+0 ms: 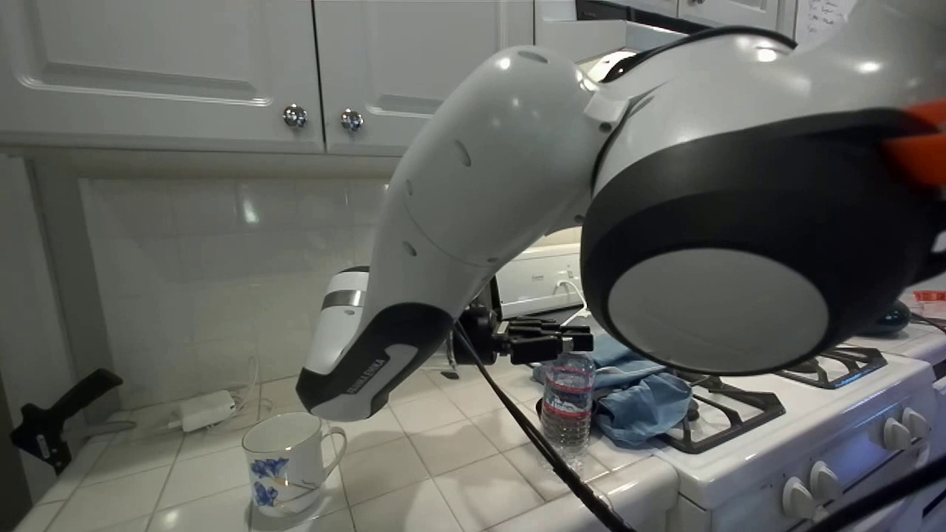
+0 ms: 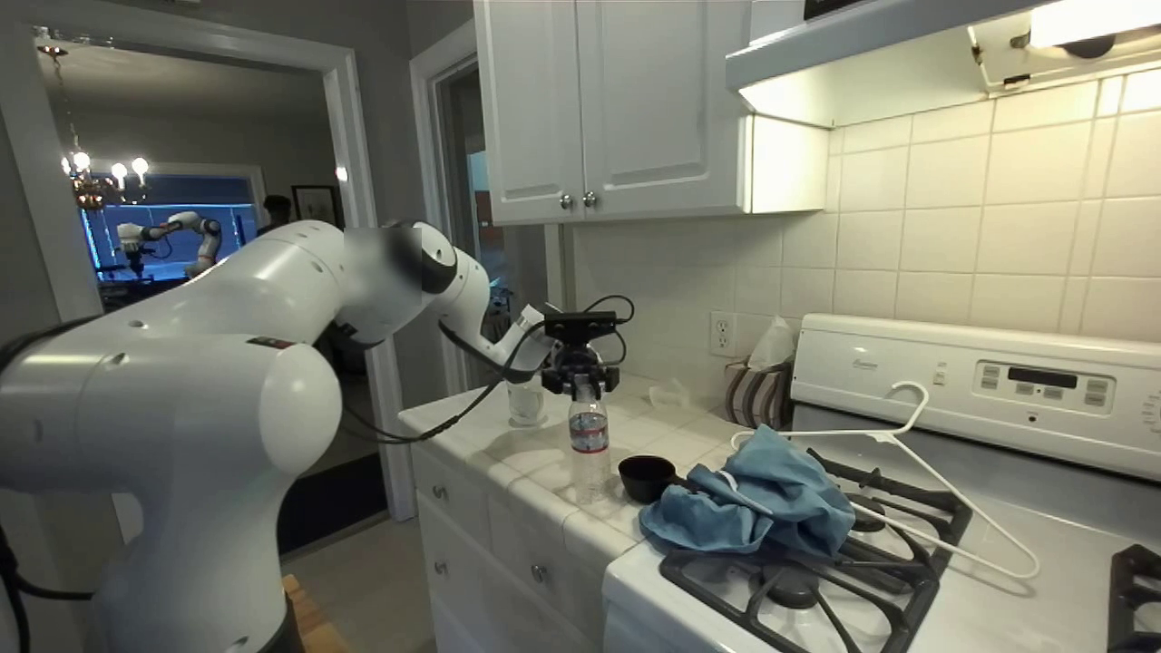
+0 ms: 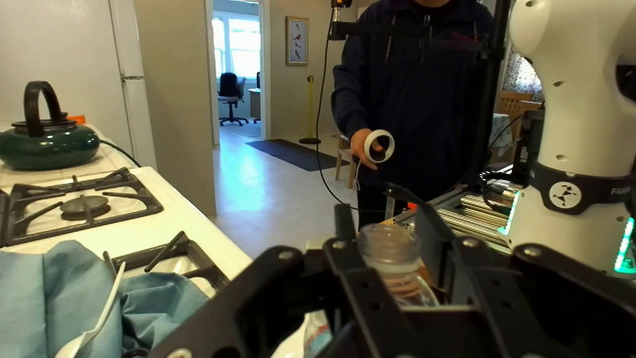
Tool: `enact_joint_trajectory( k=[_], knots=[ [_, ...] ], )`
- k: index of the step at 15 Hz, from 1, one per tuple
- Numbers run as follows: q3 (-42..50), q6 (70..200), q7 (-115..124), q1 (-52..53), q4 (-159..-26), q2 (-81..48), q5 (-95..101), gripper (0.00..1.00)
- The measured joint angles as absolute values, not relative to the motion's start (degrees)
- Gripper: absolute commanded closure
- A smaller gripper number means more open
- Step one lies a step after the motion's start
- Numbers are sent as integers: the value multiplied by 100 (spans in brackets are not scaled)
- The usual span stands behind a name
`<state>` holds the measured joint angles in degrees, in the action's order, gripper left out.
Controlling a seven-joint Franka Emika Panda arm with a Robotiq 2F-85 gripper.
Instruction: Put the bottle upright, then move the black pot to the left
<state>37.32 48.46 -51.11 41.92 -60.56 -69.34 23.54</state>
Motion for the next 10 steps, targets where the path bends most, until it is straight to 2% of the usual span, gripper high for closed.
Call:
enact_joint_trajectory(
  k=[3,5,10],
  knots=[
    [3905,4846,-5238,4263,-6056,-7008,2304,11],
    [4030,4846,-5306,4320,-6056,-7039,2277,0],
    [4377,4845,-5442,4551,-6038,-7044,2262,0]
  ],
)
